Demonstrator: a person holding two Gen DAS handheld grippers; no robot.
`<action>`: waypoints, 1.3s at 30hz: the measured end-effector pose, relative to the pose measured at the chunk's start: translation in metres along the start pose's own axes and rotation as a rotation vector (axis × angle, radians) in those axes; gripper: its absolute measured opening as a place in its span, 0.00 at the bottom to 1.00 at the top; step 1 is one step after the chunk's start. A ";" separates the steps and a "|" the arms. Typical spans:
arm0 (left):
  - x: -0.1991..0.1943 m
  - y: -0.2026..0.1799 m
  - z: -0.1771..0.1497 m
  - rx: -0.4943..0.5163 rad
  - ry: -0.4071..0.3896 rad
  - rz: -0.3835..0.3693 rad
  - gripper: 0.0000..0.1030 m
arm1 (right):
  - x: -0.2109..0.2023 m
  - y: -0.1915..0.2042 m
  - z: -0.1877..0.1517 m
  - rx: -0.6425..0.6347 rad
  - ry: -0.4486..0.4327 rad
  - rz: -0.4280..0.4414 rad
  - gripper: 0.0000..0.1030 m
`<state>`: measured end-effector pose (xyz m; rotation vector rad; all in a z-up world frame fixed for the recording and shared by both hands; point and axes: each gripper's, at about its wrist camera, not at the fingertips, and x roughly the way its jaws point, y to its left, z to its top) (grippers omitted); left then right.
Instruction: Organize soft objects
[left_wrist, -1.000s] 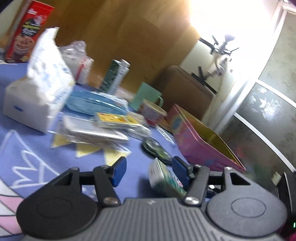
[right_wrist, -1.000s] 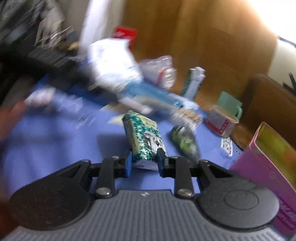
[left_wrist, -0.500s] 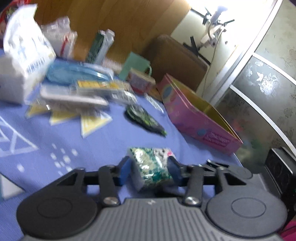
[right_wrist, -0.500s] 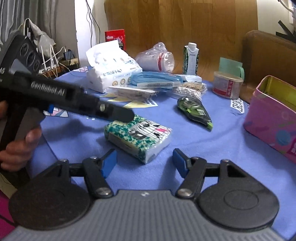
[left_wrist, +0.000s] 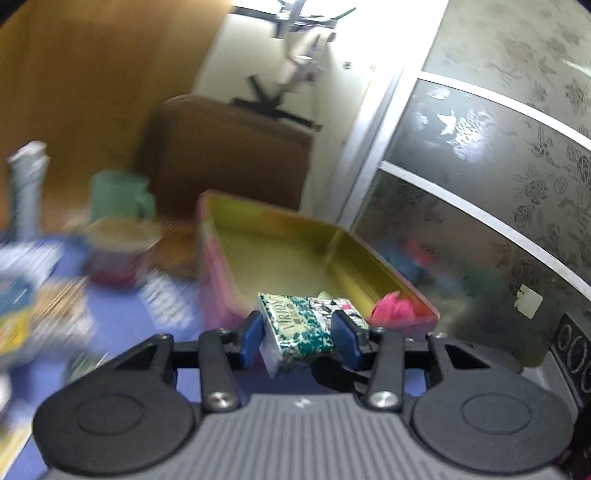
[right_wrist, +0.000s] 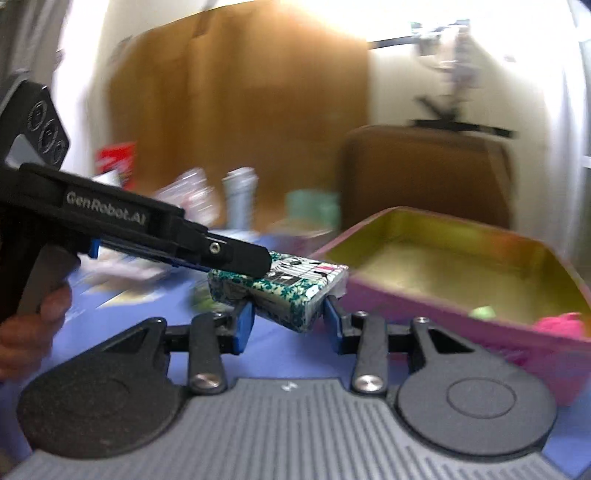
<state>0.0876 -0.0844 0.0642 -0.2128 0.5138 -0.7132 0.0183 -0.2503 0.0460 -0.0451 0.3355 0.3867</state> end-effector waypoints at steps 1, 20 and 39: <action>0.013 -0.006 0.007 0.012 0.001 -0.003 0.40 | 0.001 -0.009 0.003 0.018 -0.011 -0.031 0.42; 0.059 -0.024 0.012 0.035 0.005 0.064 0.42 | 0.025 -0.061 0.002 0.147 -0.033 -0.261 0.61; -0.146 0.118 -0.081 -0.259 -0.194 0.388 0.41 | 0.130 0.038 0.032 0.523 0.356 0.431 0.27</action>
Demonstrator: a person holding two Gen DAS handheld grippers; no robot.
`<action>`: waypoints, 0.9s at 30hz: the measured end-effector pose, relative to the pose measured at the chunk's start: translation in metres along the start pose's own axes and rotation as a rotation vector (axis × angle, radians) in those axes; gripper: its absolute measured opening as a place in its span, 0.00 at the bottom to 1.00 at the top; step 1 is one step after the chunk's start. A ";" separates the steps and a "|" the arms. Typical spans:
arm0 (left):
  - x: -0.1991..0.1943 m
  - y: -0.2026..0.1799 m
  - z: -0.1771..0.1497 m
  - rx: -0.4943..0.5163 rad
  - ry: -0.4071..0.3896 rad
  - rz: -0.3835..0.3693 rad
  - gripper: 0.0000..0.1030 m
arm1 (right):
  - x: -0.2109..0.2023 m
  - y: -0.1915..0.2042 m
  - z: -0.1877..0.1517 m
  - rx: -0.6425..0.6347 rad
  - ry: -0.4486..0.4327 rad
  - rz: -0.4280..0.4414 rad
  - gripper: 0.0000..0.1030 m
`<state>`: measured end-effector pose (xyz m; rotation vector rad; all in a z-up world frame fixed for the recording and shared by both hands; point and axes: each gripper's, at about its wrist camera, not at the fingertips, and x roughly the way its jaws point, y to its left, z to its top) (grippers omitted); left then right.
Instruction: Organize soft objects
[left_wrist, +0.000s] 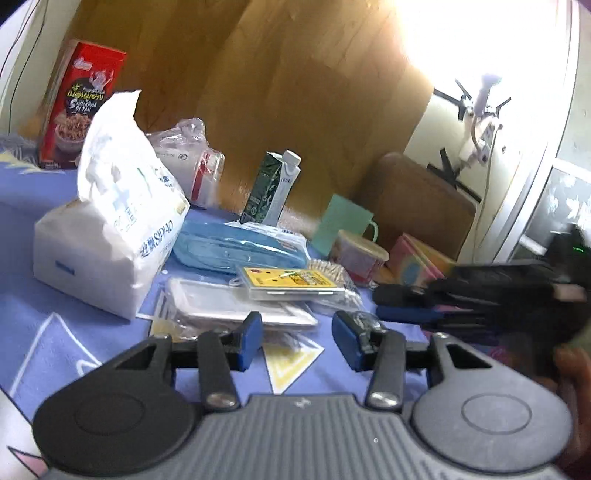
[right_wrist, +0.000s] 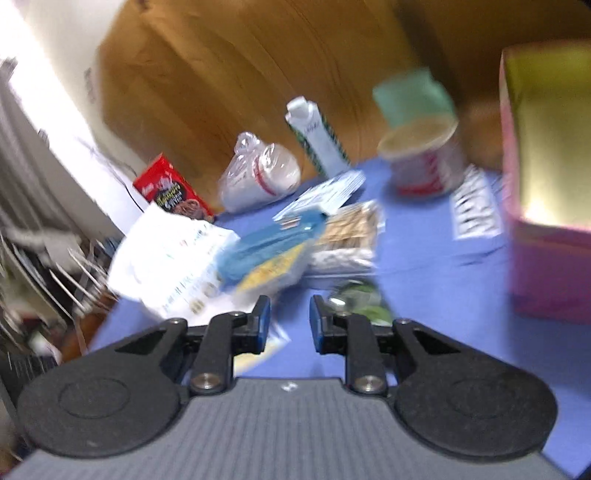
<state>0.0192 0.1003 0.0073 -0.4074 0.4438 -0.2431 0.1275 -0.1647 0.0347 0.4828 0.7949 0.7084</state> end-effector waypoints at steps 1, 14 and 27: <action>0.000 0.000 0.000 0.002 -0.007 -0.014 0.41 | 0.010 -0.001 0.007 0.034 0.013 -0.005 0.29; -0.010 -0.002 -0.004 0.018 -0.049 -0.051 0.41 | 0.025 -0.012 0.011 0.218 0.051 -0.009 0.22; 0.014 -0.058 -0.022 0.157 0.160 -0.208 0.41 | -0.121 -0.054 -0.100 0.187 -0.103 -0.114 0.24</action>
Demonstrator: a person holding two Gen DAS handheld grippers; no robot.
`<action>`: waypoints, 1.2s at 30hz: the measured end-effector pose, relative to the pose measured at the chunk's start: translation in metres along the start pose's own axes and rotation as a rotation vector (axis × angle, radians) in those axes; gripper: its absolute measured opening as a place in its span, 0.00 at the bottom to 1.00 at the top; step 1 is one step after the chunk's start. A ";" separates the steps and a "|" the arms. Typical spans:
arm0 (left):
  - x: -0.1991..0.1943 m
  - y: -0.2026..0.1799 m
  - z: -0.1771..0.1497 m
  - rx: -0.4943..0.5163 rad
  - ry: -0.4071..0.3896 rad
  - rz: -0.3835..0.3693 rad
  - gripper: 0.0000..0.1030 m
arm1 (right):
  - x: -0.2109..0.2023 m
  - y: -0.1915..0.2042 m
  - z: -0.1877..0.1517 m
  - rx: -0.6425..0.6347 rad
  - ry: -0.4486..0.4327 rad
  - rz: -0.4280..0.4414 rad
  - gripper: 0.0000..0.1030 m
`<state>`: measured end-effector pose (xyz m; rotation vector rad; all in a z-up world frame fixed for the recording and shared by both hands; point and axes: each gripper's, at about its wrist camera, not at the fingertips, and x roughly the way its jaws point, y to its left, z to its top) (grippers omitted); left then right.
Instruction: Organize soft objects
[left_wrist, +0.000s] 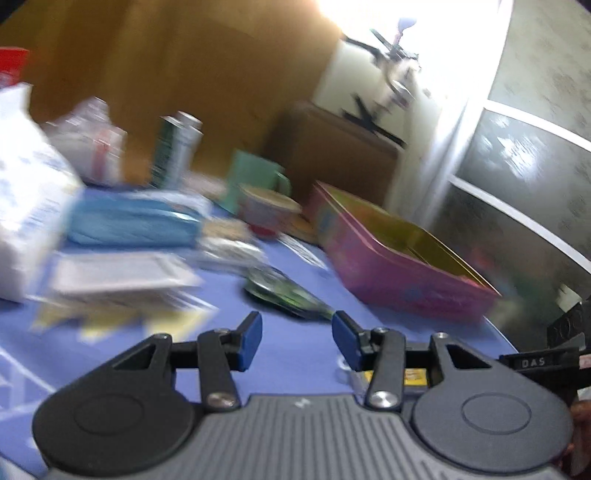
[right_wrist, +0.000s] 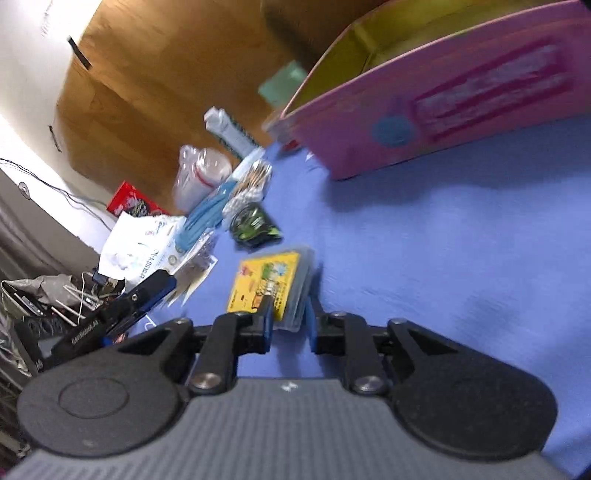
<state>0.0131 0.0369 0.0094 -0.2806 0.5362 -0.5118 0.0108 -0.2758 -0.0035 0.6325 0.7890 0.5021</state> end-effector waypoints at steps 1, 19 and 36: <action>0.005 -0.006 -0.001 0.001 0.021 -0.020 0.41 | -0.008 0.002 -0.005 -0.042 -0.027 -0.032 0.32; 0.062 -0.056 0.005 -0.038 0.209 -0.132 0.43 | 0.011 0.034 -0.037 -0.662 -0.134 -0.290 0.53; 0.182 -0.167 0.091 0.174 0.132 -0.286 0.37 | -0.040 0.003 0.064 -0.626 -0.534 -0.483 0.47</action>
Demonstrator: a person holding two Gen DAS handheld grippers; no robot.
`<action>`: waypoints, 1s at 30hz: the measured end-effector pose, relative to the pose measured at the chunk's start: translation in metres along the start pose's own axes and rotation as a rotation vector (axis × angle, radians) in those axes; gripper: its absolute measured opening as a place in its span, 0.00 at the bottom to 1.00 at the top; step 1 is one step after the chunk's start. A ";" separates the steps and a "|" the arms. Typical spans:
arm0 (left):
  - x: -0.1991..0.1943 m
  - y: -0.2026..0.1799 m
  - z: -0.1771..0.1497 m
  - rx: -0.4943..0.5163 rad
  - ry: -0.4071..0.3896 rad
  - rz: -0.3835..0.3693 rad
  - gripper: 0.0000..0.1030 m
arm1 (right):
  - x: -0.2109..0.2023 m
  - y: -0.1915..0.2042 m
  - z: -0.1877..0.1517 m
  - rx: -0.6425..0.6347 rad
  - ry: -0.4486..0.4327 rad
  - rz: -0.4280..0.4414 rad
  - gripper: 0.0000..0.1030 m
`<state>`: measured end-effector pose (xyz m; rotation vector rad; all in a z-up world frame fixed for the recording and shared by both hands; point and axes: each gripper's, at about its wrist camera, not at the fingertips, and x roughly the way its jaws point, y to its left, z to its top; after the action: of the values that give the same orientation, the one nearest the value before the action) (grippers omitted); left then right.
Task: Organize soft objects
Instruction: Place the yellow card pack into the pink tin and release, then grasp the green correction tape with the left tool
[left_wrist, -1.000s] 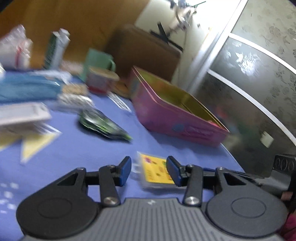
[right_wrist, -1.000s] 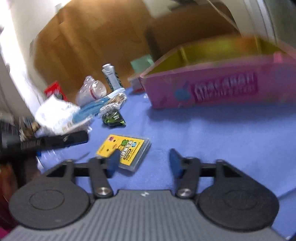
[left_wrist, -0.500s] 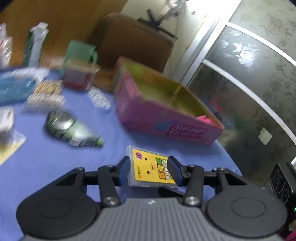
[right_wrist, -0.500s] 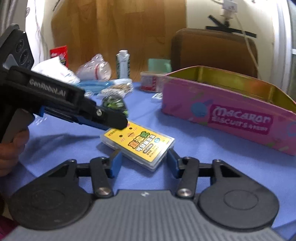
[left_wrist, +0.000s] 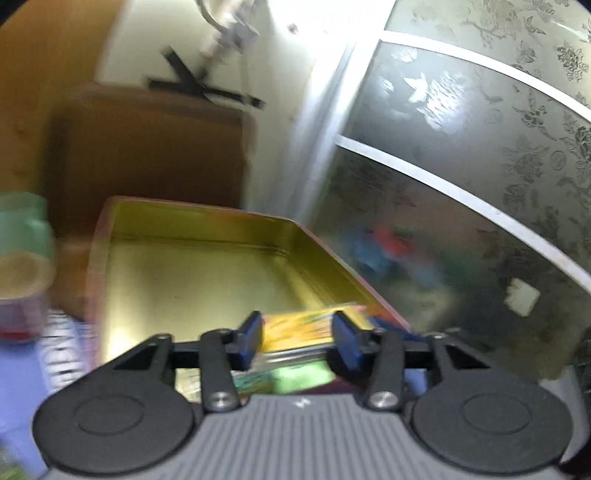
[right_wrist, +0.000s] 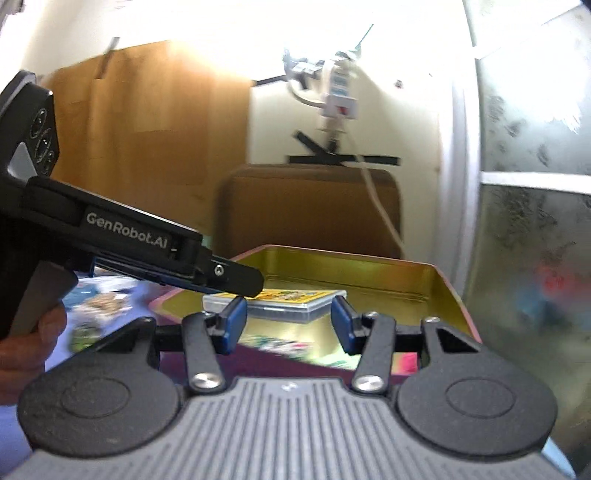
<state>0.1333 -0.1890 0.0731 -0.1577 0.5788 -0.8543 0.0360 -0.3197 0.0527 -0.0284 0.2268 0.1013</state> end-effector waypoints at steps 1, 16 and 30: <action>0.012 -0.003 0.001 0.004 0.011 0.002 0.37 | 0.008 -0.008 -0.001 0.000 0.011 -0.007 0.40; -0.008 -0.005 -0.016 0.043 -0.036 0.115 0.46 | 0.014 -0.044 -0.019 0.102 0.029 -0.231 0.40; -0.121 0.038 -0.113 0.060 0.024 0.247 0.46 | -0.015 0.036 -0.024 0.087 0.032 0.007 0.40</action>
<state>0.0358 -0.0626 0.0158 -0.0203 0.5814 -0.6335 0.0125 -0.2867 0.0318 0.0577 0.2629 0.0977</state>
